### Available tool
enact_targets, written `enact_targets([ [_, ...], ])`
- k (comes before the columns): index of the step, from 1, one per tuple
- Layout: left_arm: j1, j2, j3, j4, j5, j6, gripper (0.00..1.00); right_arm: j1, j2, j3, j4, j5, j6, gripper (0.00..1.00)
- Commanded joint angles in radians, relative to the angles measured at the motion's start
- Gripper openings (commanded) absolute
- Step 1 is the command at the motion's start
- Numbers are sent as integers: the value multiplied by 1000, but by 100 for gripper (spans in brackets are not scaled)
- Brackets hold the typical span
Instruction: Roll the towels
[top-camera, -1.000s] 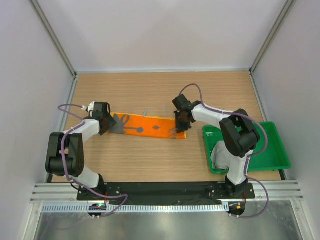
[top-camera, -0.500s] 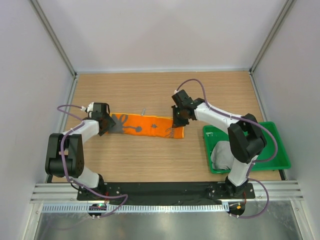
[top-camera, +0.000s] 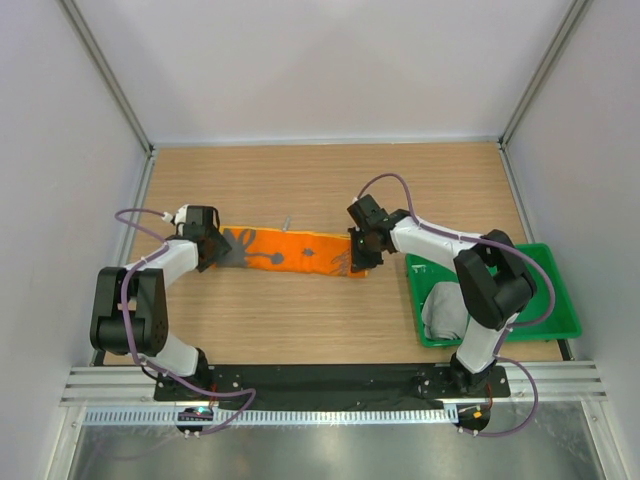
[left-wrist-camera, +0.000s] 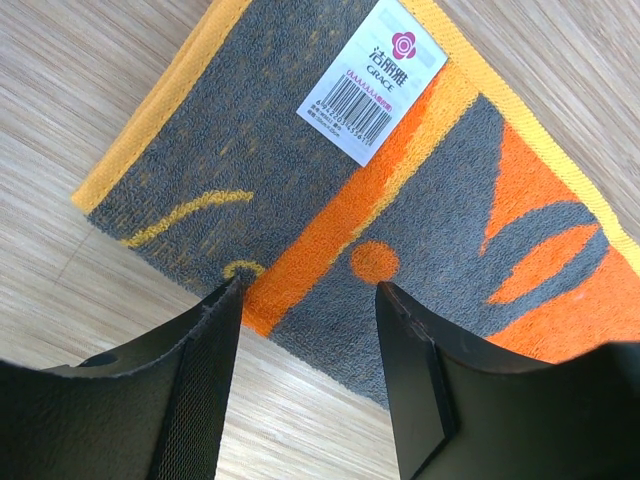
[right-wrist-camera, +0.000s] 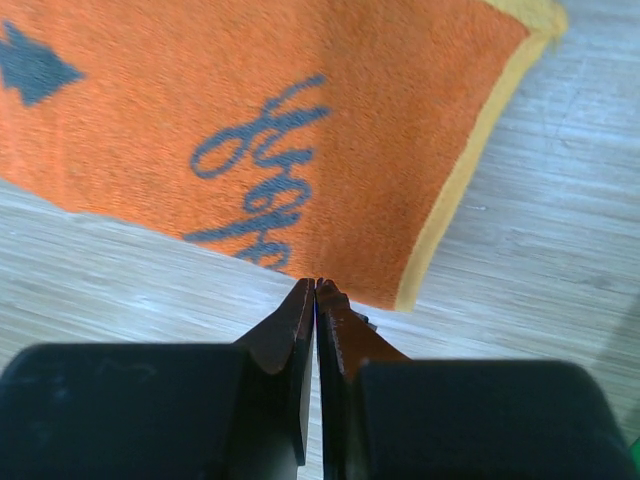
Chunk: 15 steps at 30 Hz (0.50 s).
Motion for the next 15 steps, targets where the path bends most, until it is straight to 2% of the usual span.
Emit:
enact_targets([
  [1, 4, -13, -3, 6, -28, 29, 57, -24, -2, -29, 31, 3, 2, 11],
  [9, 4, -7, -1, 24, 1, 41, 56, -87, 14, -83, 47, -5, -31, 10],
  [15, 6, -1, 8, 27, 15, 52, 55, -97, -8, -65, 4, 18, -57, 10],
])
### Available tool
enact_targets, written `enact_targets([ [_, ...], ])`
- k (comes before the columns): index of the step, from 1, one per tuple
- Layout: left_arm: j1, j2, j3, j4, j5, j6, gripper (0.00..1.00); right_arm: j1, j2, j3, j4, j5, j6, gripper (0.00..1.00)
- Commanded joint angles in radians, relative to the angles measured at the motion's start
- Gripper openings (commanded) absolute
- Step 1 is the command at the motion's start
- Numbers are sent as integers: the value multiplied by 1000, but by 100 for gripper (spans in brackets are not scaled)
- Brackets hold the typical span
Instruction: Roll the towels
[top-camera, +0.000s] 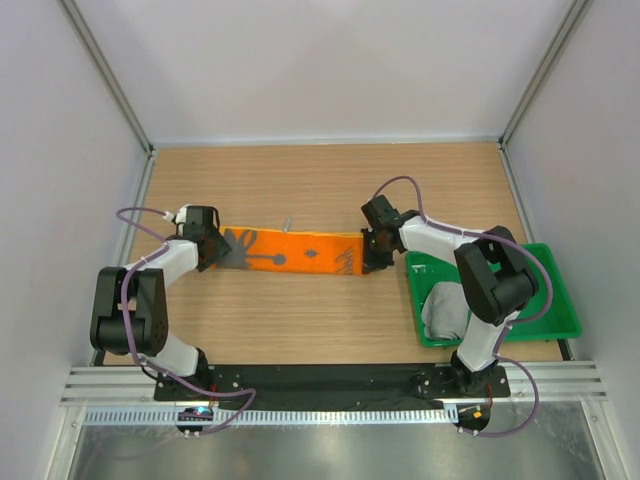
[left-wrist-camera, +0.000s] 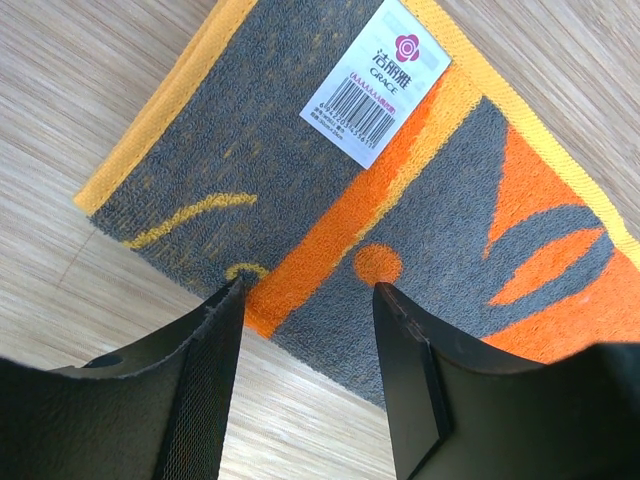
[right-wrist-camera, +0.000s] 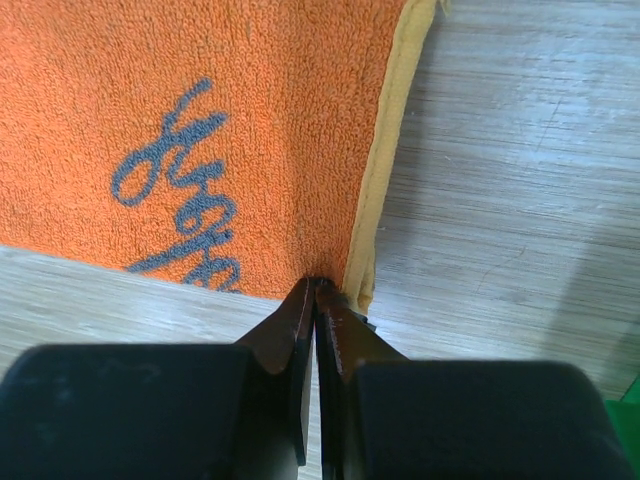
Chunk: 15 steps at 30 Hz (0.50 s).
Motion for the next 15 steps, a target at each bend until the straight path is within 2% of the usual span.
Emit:
enact_targets([
  [1, 1, -7, 8, 26, 9, 32, 55, -6, -39, 13, -32, 29, -38, 10],
  [2, -2, -13, 8, 26, 6, 34, 56, -4, -46, 22, -45, 21, -39, 13],
  [3, -5, -23, 7, 25, 5, 34, 56, -6, -63, 27, -45, 10, -39, 23],
  [5, -16, -60, 2, 22, 9, 26, 59, -6, -117, 39, -52, -4, -35, 37],
  [6, -19, -74, 1, 20, 12, 21, 61, -6, -135, 45, -55, -5, -33, 49],
  [7, -23, -86, 5, 16, 15, 17, 65, -4, -152, 48, -60, -4, -27, 55],
  [9, -33, -120, 16, -10, 20, 5, 68, -4, -204, 51, -66, -10, -6, 62],
  [10, -37, -131, 31, -24, 22, -1, 73, -4, -224, 47, -63, -14, 7, 62],
  [15, -62, -191, 100, -144, 26, -32, 79, -6, -322, -65, -20, -25, 115, 63],
])
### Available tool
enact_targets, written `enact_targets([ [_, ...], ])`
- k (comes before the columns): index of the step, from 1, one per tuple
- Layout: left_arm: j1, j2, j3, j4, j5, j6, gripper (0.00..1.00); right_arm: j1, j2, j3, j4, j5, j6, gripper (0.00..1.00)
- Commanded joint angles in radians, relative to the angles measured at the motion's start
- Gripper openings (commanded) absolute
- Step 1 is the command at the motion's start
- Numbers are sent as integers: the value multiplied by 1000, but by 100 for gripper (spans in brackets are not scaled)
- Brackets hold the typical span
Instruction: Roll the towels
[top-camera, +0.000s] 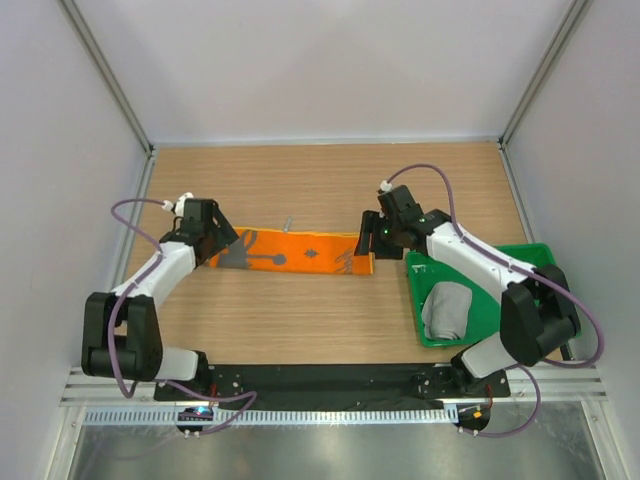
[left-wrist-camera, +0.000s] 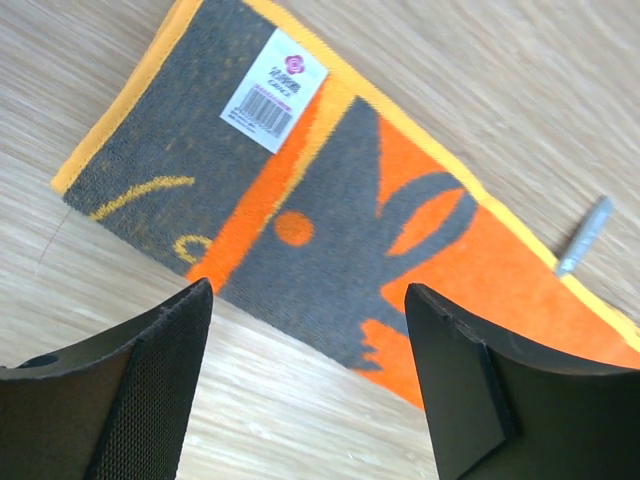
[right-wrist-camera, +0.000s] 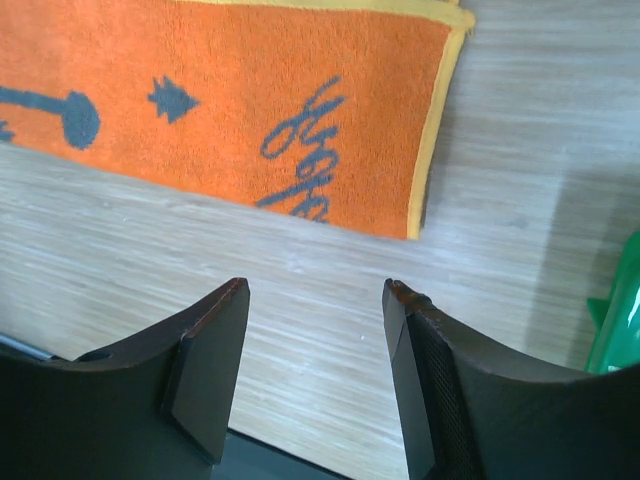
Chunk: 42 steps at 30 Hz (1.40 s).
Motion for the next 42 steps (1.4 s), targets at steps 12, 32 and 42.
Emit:
enact_targets([
  [12, -38, -238, 310, -450, 57, 108, 82, -13, -14, -187, 161, -4, 185, 58],
  [32, -38, -439, 197, -467, -2, 280, 83, -59, 175, -164, 233, -29, 194, 30],
  [42, -38, -436, 191, -465, 6, 281, 83, -105, 130, -103, 112, 60, 110, 1],
])
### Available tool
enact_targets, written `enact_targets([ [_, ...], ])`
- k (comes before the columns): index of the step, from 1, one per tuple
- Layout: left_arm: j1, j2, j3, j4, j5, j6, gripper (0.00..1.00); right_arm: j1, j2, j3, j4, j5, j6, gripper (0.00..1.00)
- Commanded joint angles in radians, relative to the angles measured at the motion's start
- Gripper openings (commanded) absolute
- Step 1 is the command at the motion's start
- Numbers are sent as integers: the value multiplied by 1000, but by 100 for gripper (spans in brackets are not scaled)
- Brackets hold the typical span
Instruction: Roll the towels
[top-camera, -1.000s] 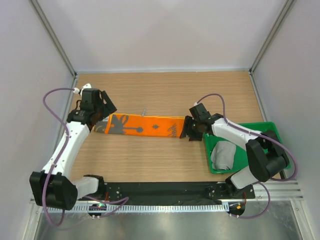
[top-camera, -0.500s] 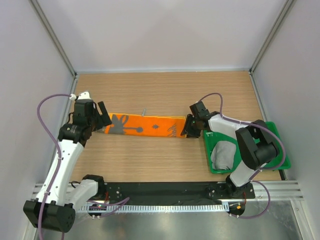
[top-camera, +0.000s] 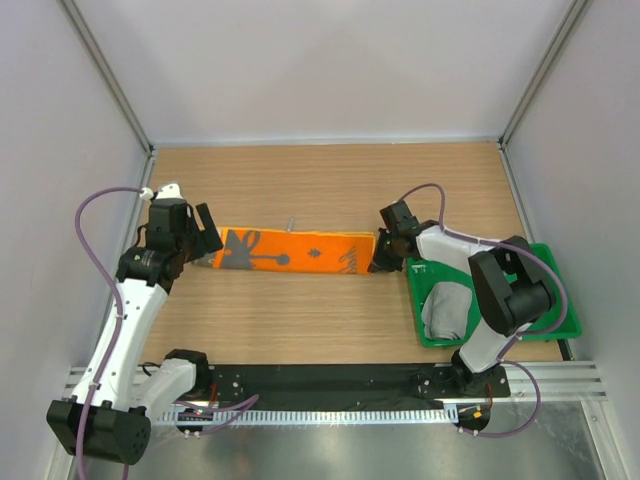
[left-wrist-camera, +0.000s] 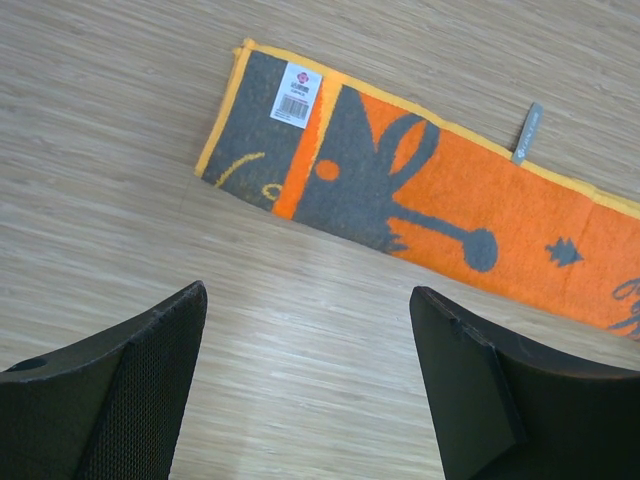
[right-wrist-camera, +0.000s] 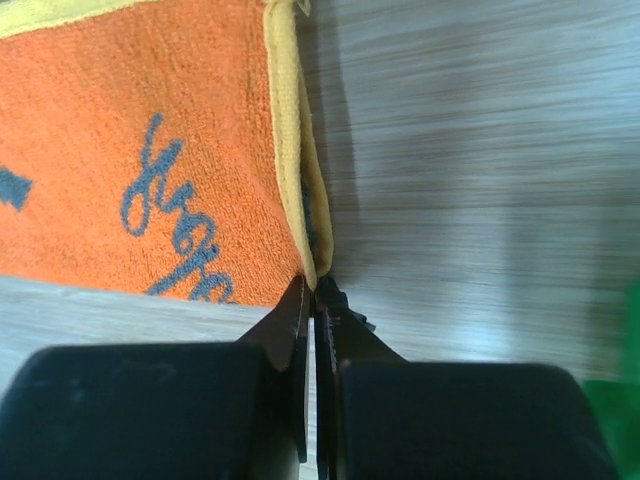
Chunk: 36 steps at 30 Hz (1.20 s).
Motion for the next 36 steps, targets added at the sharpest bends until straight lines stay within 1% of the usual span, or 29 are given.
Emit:
enact_targets([
  [1, -1, -7, -2, 11, 1, 18, 83, -45, -46, 73, -130, 101, -70, 1],
  [2, -1, -7, -3, 9, 2, 18, 83, -54, -76, 85, -155, 152, -82, 1],
  [5, -1, -5, -2, 9, 4, 18, 83, -106, -119, 125, -238, 180, -125, 1],
  [8, -1, -4, -3, 11, 10, 19, 83, -125, -156, 176, -299, 195, -162, 1],
  [12, -1, -2, -3, 11, 16, 18, 83, -110, -159, 258, -333, 145, -197, 1],
  [13, -1, -4, -3, 11, 14, 19, 83, -97, -156, 303, -350, 145, -209, 1],
  [17, -1, -5, -3, 12, 13, 18, 83, 2, -112, 427, -381, 148, -231, 1],
  [18, -1, -4, -5, 12, 13, 19, 83, 51, -94, 456, -390, 145, -234, 1],
  [20, -1, -1, -3, 12, 5, 18, 83, 110, -43, 542, -401, 151, -234, 1],
  [21, 1, 1, -2, 9, 2, 18, 83, 165, -24, 605, -408, 152, -235, 1],
  [24, -1, 1, -2, 5, -15, 15, 83, 234, 61, 702, -430, 163, -226, 1],
  [25, -1, -1, -2, 2, -22, 15, 83, 271, 86, 763, -435, 161, -223, 1],
  [28, 1, -10, 0, -5, -48, 10, 83, 340, 175, 886, -455, 168, -215, 1],
  [33, 1, -24, -3, -11, -93, 4, 84, 404, 324, 1068, -473, 152, -199, 1],
  [36, -1, -25, -2, -18, -110, 1, 84, 437, 394, 1145, -476, 143, -192, 1],
])
